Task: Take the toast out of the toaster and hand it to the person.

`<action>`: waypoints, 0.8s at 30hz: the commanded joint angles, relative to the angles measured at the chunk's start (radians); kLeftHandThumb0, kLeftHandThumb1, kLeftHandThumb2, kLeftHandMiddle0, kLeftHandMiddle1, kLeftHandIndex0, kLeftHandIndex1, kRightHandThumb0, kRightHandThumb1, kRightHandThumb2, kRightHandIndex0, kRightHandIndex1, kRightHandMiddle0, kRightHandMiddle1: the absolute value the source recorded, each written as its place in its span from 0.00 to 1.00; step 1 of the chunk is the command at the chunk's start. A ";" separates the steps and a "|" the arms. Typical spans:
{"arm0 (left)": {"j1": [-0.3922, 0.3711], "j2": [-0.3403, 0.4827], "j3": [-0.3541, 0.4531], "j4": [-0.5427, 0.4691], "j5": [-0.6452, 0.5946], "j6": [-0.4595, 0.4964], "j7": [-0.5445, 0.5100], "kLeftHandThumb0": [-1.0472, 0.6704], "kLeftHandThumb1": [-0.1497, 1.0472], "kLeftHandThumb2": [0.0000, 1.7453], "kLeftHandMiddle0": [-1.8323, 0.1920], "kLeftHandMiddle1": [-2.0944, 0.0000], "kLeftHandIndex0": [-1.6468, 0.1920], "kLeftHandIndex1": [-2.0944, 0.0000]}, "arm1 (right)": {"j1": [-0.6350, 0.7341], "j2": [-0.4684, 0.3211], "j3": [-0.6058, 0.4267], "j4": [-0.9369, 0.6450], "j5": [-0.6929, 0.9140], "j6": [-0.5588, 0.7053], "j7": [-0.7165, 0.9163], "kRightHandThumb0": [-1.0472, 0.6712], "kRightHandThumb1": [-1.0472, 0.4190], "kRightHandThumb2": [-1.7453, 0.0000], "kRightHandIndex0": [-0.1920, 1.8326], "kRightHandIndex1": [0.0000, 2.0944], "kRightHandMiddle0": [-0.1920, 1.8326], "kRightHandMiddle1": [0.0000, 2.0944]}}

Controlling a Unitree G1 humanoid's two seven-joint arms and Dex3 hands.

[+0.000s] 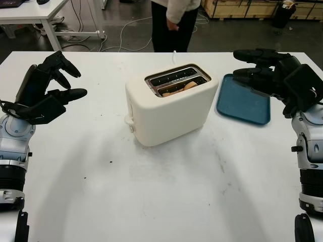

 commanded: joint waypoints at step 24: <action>-0.019 -0.009 0.002 0.018 -0.014 -0.022 0.000 0.00 0.89 0.07 0.66 0.22 0.70 0.26 | 0.014 0.017 -0.015 -0.067 0.023 0.034 -0.038 0.39 0.17 1.00 0.37 0.24 0.46 0.00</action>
